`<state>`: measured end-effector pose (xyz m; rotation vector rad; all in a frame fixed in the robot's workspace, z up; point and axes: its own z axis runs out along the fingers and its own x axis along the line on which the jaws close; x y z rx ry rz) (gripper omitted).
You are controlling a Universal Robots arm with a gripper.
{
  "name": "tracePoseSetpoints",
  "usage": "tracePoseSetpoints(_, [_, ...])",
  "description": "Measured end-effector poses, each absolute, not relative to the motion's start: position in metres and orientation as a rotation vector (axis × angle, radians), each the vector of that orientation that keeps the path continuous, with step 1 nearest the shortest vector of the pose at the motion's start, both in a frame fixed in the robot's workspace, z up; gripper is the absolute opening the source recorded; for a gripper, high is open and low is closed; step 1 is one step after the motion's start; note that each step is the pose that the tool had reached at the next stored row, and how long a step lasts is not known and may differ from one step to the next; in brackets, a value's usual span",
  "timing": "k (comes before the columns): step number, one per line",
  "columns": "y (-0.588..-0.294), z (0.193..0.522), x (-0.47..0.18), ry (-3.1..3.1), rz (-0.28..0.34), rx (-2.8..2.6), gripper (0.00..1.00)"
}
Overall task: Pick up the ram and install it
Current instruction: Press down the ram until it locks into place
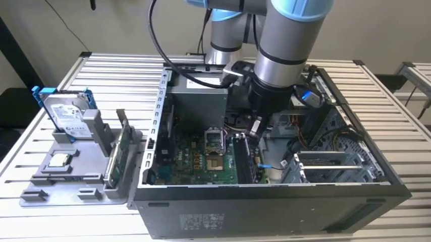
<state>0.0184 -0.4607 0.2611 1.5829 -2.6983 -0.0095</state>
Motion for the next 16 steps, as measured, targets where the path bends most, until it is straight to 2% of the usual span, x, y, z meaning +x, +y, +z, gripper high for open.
tracePoseSetpoints(16, [-0.461,0.249,0.018,-2.510,-0.017,1.873,0.11])
